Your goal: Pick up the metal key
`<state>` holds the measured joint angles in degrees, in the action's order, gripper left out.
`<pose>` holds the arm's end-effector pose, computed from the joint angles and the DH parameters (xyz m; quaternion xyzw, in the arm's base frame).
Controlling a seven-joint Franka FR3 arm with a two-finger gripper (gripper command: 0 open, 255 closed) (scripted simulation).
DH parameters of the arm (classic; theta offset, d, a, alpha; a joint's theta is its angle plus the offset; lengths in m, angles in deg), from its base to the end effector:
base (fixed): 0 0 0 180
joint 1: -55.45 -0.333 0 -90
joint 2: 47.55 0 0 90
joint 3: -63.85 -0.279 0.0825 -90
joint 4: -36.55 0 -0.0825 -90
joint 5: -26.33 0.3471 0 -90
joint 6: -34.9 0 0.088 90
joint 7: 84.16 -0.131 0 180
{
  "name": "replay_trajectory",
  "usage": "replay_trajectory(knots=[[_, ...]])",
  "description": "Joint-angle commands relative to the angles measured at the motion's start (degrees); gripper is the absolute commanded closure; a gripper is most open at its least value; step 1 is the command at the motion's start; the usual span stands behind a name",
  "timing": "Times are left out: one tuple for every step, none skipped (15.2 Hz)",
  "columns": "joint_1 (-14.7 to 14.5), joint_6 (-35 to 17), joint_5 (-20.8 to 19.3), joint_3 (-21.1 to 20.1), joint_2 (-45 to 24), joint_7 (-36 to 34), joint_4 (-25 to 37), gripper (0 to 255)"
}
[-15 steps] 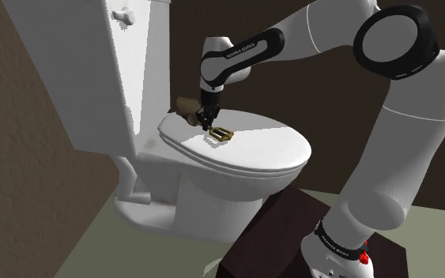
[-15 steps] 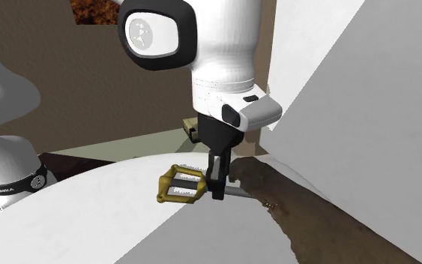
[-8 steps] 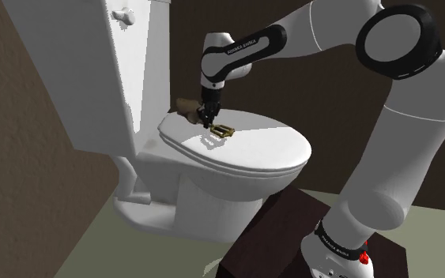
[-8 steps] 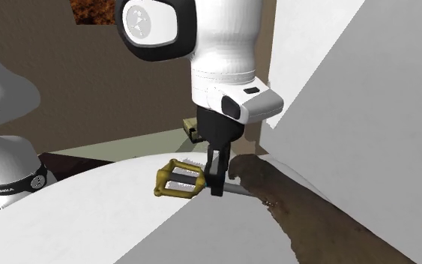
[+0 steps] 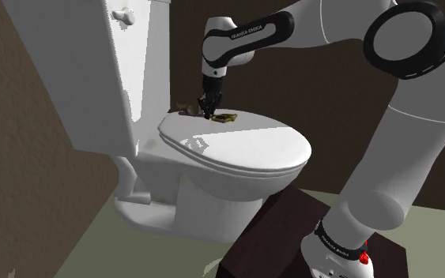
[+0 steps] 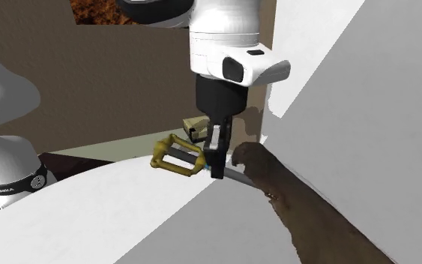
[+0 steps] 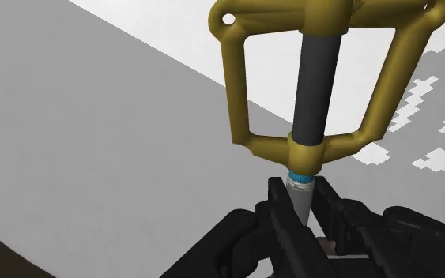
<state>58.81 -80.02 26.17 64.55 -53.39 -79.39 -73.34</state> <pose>0.5437 -0.0387 0.3936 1.0000 0.0068 -0.0072 0.0013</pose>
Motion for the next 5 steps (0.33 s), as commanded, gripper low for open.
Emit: replay_trajectory(knots=[[0.0,1.43,-0.01,0.0,0.52,0.01,0.89,255],[0.0,2.16,-0.01,0.0,0.71,0.02,1.43,255],[0.0,2.89,-0.01,0.0,0.89,0.02,1.98,255],[0.0,3.0,-0.01,0.0,0.93,0.02,2.06,255],[0.0,3.0,-0.01,0.0,0.92,0.02,2.06,255]])
